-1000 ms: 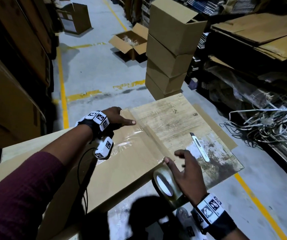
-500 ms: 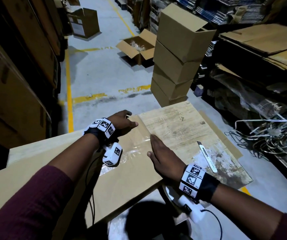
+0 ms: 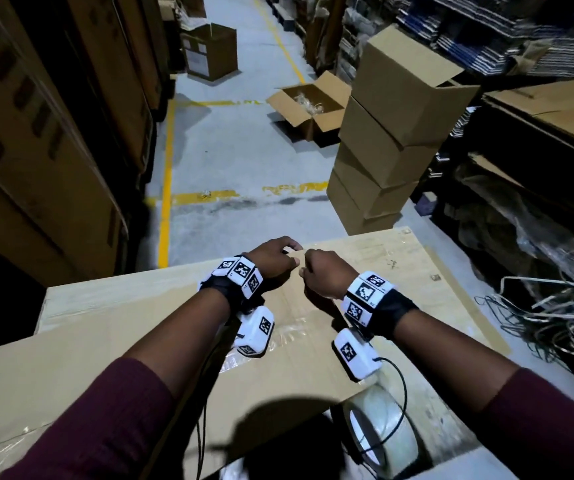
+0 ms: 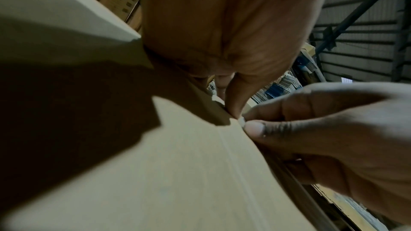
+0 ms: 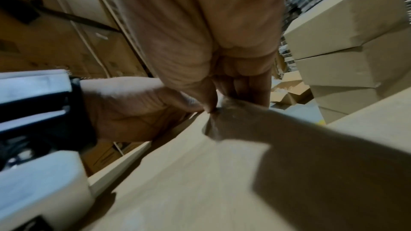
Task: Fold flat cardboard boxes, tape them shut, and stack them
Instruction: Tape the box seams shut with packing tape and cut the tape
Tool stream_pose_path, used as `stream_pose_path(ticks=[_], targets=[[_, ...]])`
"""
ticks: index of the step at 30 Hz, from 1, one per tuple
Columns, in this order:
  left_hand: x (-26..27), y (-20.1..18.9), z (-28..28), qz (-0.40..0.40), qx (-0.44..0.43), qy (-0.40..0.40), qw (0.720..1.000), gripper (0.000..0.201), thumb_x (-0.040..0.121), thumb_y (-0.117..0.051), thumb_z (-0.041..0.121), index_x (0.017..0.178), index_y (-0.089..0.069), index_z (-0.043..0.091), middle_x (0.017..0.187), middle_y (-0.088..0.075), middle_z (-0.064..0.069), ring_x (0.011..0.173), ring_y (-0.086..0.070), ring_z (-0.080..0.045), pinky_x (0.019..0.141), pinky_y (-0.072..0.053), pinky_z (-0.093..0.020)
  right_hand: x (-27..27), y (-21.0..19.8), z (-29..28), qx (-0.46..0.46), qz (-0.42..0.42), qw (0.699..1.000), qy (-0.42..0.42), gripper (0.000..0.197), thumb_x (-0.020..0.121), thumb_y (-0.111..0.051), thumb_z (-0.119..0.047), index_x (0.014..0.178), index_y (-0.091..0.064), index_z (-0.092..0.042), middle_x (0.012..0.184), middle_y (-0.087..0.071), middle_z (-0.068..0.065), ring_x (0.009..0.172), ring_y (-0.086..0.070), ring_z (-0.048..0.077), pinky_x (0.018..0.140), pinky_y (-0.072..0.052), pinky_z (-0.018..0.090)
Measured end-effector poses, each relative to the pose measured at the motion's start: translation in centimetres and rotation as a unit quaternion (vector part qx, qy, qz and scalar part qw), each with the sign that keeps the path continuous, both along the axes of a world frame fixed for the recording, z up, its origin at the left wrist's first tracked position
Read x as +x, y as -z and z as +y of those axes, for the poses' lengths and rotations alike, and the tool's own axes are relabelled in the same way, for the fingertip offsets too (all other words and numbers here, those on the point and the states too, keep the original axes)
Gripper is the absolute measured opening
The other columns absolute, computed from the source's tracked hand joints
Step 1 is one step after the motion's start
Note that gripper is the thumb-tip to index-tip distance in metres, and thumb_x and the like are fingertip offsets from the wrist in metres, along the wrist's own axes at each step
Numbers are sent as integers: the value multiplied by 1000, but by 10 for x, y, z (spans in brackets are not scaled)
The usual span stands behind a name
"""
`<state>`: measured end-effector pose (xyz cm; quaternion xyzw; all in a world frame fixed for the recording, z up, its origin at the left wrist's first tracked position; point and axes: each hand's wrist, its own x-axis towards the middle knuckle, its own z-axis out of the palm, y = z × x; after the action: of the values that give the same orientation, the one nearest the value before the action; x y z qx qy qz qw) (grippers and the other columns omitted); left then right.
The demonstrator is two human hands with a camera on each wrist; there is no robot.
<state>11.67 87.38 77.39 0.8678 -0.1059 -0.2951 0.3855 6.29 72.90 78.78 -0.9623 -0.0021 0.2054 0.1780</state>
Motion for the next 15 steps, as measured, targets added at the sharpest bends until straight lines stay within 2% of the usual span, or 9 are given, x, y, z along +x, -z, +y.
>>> stream_pose_path(ticks=[3, 4, 5, 7, 9, 11, 12, 15], targets=[[4, -4, -5, 21, 11, 22, 999, 25, 99, -54, 13, 120, -60, 26, 128, -59, -4, 115, -56, -23, 98, -41, -30, 6, 5, -6, 10, 40, 999, -3, 44, 109, -36, -32, 135, -47, 2, 132, -58, 24, 121, -55, 36, 80, -34, 32], [5, -5, -8, 27, 10, 27, 999, 26, 99, -51, 9, 115, -60, 27, 130, -58, -4, 116, -54, -22, 97, -40, -30, 7, 6, -9, 17, 57, 998, -6, 48, 110, -32, -36, 136, -46, 1, 135, -57, 23, 122, -54, 36, 82, -34, 33], [6, -5, -11, 34, 5, 26, 999, 26, 98, -49, 6, 110, -60, 27, 125, -58, -4, 109, -55, -21, 92, -41, -30, 6, 7, -11, 26, 76, 997, -8, 52, 110, -28, -41, 136, -46, 1, 135, -56, 22, 120, -54, 34, 84, -35, 34], [4, -4, -15, 49, -8, 8, 999, 27, 96, -45, 0, 103, -59, 22, 95, -60, -7, 80, -53, -20, 71, -38, -29, 1, 6, -13, 34, 112, 993, -12, 62, 109, -23, -50, 135, -47, 1, 131, -57, 18, 108, -53, 29, 87, -36, 35], [3, -5, -17, 54, -2, -3, 999, 27, 96, -42, -2, 100, -58, 19, 70, -49, -5, 60, -43, -18, 59, -31, -30, -9, 1, -16, 25, 130, 991, -24, 66, 108, -22, -53, 135, -44, 3, 123, -57, 16, 104, -53, 28, 88, -38, 36], [4, -7, -19, 48, 16, 12, 999, 26, 96, -41, -2, 101, -57, 18, 67, -44, -4, 58, -40, -17, 56, -29, -29, -28, -2, -22, 20, 144, 989, -34, 67, 108, -22, -54, 137, -40, 4, 126, -57, 20, 105, -54, 30, 87, -40, 39], [3, -10, -22, 41, 26, 25, 999, 25, 97, -41, -2, 102, -56, 17, 68, -44, -3, 58, -39, -16, 55, -30, -28, -41, 0, -27, 26, 144, 989, -34, 66, 108, -22, -54, 136, -39, 3, 125, -58, 22, 100, -54, 30, 84, -40, 39], [5, -15, -27, 19, 45, 33, 998, 22, 98, -44, -4, 104, -55, 14, 75, -45, -1, 60, -38, -12, 48, -30, -17, -90, 19, -42, 79, 87, 993, 1, 57, 107, -22, -55, 126, -39, -4, 105, -64, 25, 84, -57, 32, 74, -41, 39]])
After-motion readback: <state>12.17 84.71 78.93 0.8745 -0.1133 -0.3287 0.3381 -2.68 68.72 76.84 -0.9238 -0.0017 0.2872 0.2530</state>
